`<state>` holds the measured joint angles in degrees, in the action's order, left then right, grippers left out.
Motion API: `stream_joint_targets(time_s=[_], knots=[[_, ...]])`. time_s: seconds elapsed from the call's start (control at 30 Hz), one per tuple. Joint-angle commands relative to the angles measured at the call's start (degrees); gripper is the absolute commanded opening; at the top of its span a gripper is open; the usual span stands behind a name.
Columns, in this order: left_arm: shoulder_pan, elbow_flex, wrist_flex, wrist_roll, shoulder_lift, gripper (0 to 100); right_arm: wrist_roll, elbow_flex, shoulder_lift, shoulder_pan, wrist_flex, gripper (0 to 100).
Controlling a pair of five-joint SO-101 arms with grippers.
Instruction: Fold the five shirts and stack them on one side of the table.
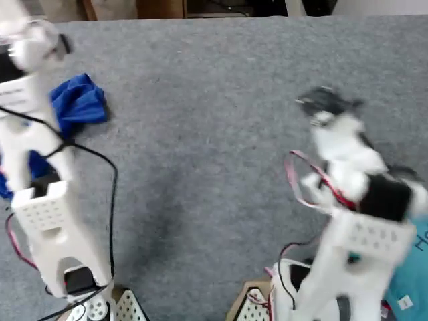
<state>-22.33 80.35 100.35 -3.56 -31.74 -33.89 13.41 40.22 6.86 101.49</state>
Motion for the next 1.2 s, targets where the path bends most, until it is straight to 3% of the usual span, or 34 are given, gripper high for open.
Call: stream_joint_targets(time_s=[0.0,0.23,0.47,0.7,0.97,1.17], knots=[[-9.2,0.1,0.4,-4.0,2.8,20,4.6,-7.1,-9.5,-15.2,0.5,1.2],[-23.4,-8.3,0.4,-10.7,1.2,21,6.6,-25.5,-32.7,-26.3,0.9,2.2],[-31.7,-16.2,-0.2,-14.6,-7.3,21,6.3,-32.0,-43.9,-35.1,0.9,16.6],[-29.9,-16.0,-5.2,-14.1,-21.9,20,5.6,-32.8,-47.9,-36.4,0.9,16.6],[-24.7,-13.5,-5.8,-7.4,-28.3,20,5.6,-32.5,-47.9,-36.2,0.9,16.6],[-22.9,-13.5,-5.5,-7.4,-31.5,2,5.8,-32.4,-47.9,-36.0,0.9,16.6]])
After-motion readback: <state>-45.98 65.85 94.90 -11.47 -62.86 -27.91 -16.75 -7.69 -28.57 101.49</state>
